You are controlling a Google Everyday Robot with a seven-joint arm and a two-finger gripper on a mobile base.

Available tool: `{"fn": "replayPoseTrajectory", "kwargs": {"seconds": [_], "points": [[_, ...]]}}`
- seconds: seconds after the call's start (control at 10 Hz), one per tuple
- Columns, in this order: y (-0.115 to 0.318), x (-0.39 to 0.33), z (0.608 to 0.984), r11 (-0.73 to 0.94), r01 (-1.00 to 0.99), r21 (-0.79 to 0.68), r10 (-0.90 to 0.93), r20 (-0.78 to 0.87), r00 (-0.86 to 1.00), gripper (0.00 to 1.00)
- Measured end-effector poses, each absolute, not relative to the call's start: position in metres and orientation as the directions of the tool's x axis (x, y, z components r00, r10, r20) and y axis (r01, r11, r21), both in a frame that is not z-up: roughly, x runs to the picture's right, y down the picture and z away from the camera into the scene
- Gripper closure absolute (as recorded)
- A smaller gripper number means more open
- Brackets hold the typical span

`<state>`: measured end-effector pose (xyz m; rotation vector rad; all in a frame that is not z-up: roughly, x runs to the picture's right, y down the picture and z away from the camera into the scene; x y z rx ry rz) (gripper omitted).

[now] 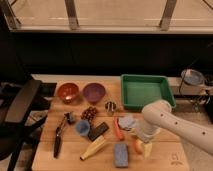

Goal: Place apple in red bowl

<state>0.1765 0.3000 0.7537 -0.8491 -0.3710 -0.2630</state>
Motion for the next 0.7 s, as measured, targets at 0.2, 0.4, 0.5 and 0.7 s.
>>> {"fn": "replayPoseTrajectory", "kwargs": {"seconds": [0.2,0.4,0.5,0.7], "points": [[0.299,0.183,0.755,0.638,0.363,-0.679,-0.047,0.436,0.899,0.37],[0.292,0.189,0.749,0.661,0.343,-0.668,-0.018,0.442,0.897,0.57],[0.284,0.190,0.742,0.680,0.332,-0.654,-0.013,0.442,0.897,0.67],[0.263,0.187,0.725,0.726,0.318,-0.610,-0.011,0.452,0.892,0.87]]}}
